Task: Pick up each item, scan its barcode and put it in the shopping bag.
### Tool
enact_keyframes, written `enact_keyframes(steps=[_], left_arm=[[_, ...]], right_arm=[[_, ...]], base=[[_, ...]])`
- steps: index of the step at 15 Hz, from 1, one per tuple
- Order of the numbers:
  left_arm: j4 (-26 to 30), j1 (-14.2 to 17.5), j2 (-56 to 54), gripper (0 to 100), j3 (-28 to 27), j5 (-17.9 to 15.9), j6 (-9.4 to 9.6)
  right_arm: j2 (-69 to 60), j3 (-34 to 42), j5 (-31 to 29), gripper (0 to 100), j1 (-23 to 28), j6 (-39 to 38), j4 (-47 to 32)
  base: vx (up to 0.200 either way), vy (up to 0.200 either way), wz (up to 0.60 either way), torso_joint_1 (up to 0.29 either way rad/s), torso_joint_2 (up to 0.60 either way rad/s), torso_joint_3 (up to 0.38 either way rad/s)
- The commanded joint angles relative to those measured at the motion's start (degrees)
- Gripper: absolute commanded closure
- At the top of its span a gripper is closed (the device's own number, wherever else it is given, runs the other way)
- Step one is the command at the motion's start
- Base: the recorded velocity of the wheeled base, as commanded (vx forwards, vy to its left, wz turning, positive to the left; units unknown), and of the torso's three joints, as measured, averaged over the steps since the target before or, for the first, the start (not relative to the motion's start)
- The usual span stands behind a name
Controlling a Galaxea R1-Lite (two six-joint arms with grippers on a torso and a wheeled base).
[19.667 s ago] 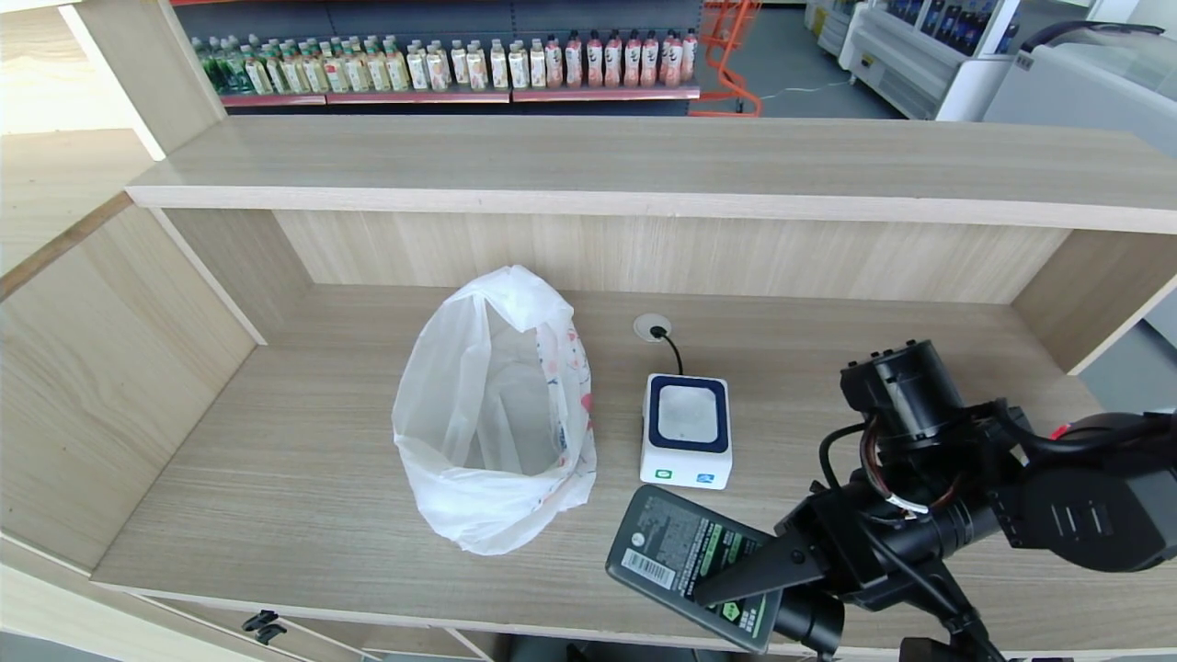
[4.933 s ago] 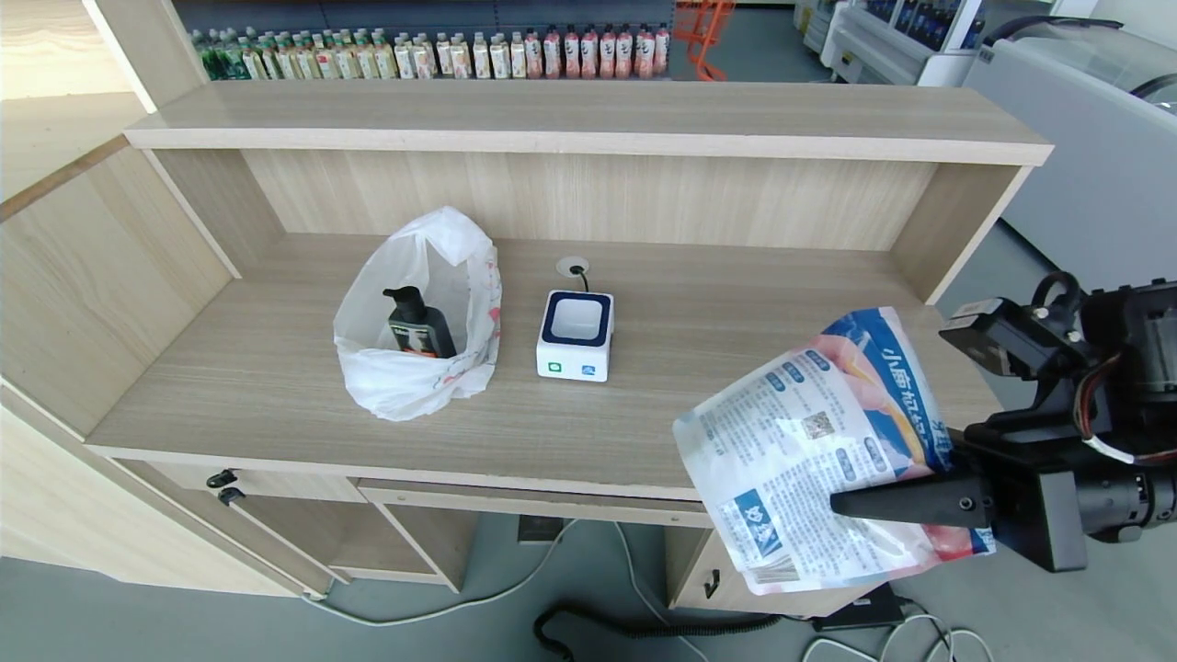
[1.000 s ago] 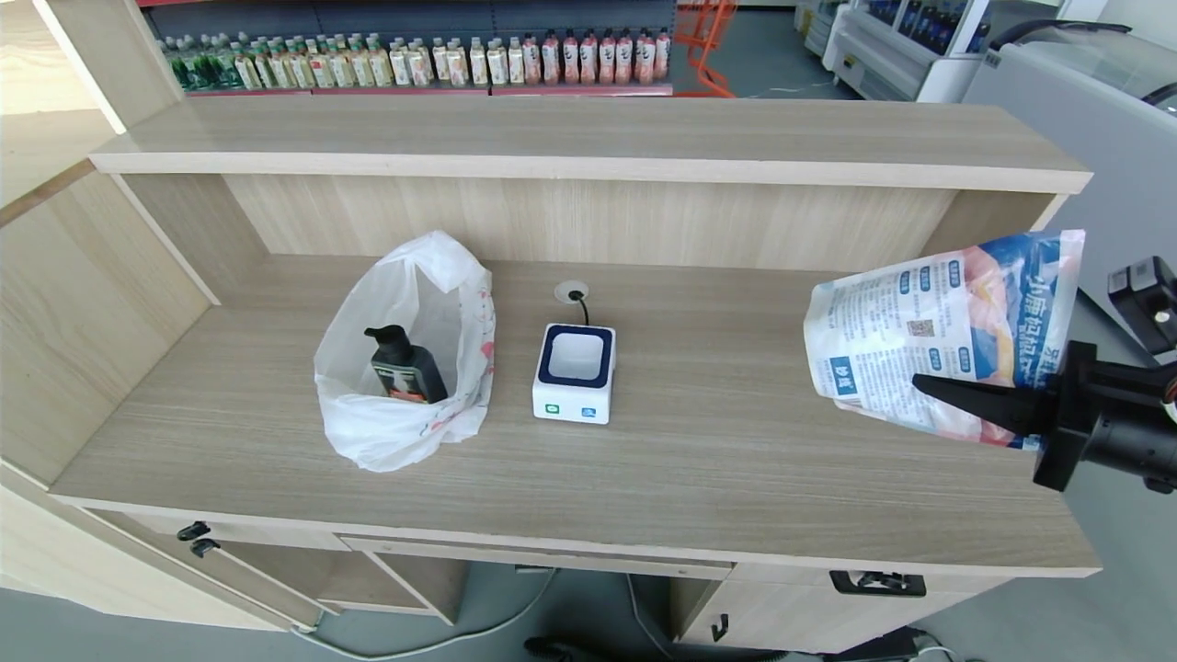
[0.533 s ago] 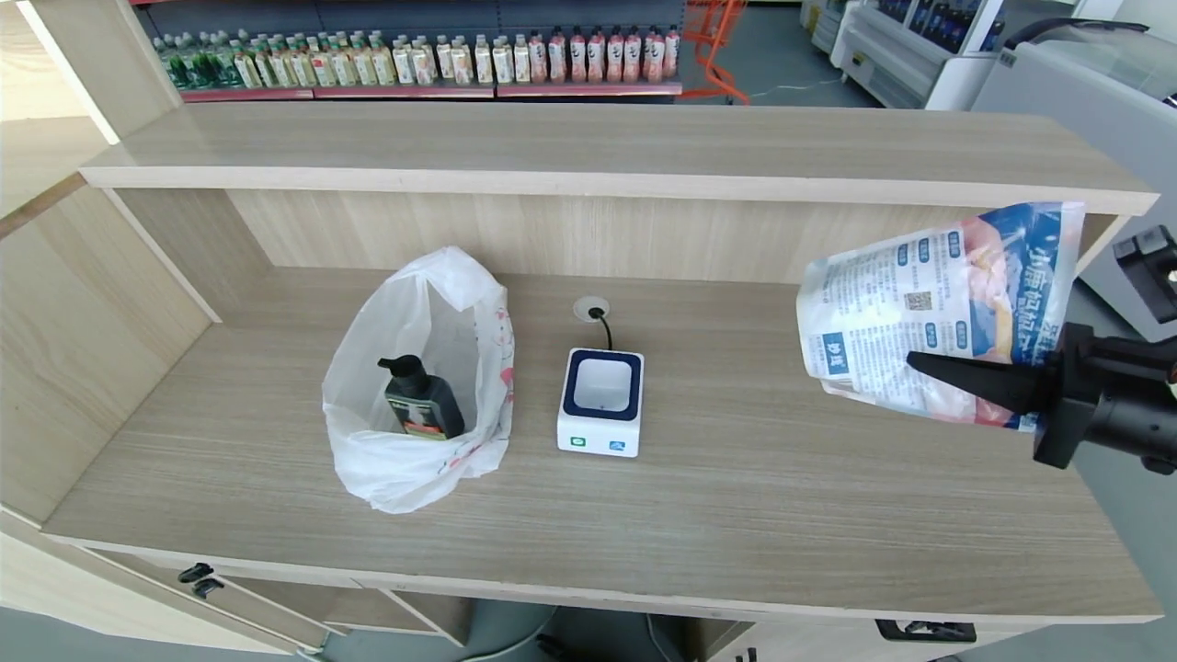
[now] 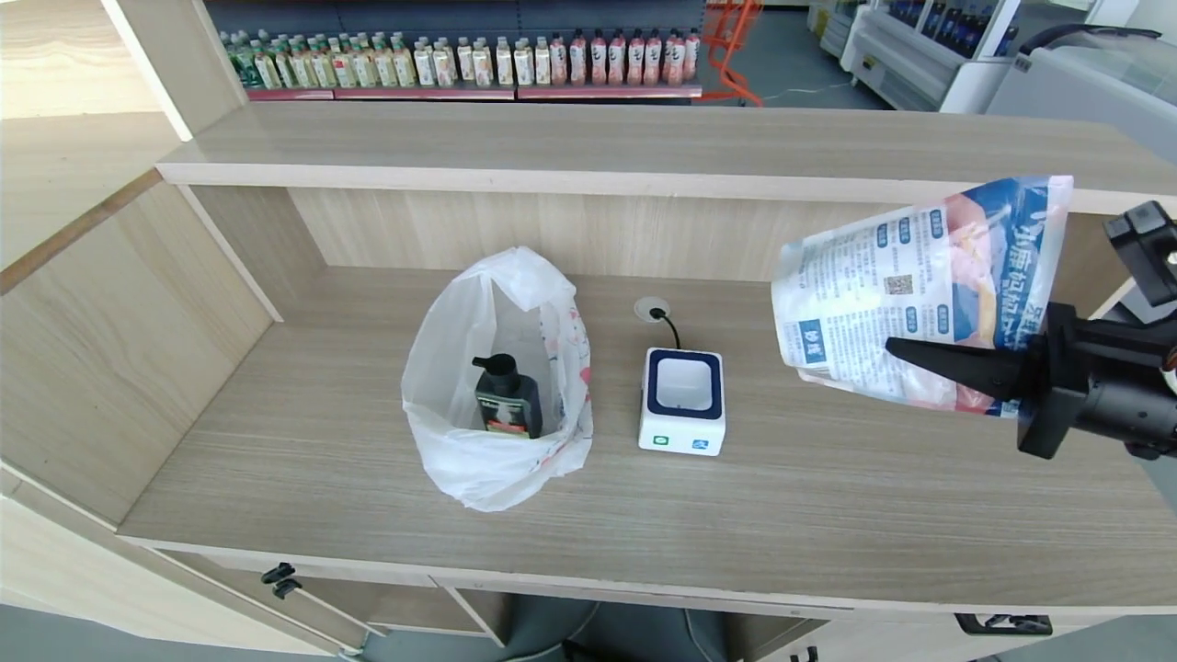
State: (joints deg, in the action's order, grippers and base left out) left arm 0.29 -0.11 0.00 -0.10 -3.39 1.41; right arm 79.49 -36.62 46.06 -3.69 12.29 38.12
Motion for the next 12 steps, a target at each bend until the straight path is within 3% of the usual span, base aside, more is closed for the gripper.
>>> enact_keyframes(steps=[1, 7, 12], left_arm=[[-0.03, 0.02, 0.09, 0, 0.01, -0.04, -0.01], [-0.03, 0.02, 0.09, 0, 0.01, -0.04, -0.01], [-0.03, 0.02, 0.09, 0, 0.01, -0.04, -0.01]], right_arm=[[6.64, -3.28, -3.08, 100, -0.09, 5.03, -0.06], [13.67, -8.91, -5.89, 100, -6.24, 6.43, -0.06], [15.87, -11.28, -5.63, 100, -6.24, 7.58, -0.24]], base=[[0.000, 0.000, 0.00, 0.000, 0.00, 0.000], [0.000, 0.000, 0.00, 0.000, 0.00, 0.000], [0.000, 0.000, 0.00, 0.000, 0.00, 0.000]])
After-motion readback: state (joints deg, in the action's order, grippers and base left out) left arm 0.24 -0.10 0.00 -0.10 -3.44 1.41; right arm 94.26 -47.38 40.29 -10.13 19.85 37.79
